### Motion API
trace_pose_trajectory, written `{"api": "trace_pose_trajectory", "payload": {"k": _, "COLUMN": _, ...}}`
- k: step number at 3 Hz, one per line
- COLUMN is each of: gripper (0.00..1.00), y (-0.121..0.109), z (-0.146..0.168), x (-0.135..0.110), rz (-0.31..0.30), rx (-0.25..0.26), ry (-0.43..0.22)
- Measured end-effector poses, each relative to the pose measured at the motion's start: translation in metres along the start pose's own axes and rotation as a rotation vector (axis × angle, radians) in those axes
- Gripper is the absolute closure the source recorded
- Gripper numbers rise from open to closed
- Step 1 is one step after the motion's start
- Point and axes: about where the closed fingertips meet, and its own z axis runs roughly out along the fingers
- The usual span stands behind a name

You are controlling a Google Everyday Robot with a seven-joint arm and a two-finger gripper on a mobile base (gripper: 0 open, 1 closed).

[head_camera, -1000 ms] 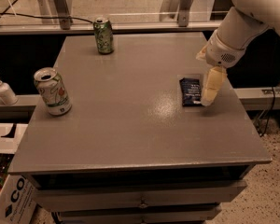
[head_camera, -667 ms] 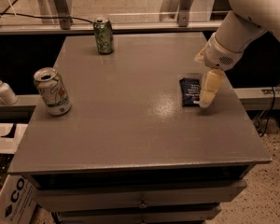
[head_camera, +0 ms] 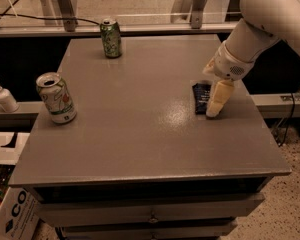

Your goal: Move rxbar blueberry near 7up can

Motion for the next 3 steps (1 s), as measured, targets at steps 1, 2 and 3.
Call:
{"api": "trace_pose_trajectory", "payload": {"k": 1, "gripper": 0.39, "y": 0.0013, "z": 0.0034, "x": 0.0015, "rz": 0.011, "rx": -0.001, "ry": -0.003}}
{"api": "trace_pose_trajectory", "payload": {"k": 2, "gripper": 0.62, "y": 0.0013, "z": 0.0021, "x": 0.0013, "rz": 0.013, "rx": -0.001, "ry": -0.003}}
{"api": "trace_pose_trajectory", "payload": {"k": 3, "gripper": 0.86, "y": 0.0008, "z": -0.0023, "x": 0.0000, "rz": 0.013, "rx": -0.001, "ry": -0.003}}
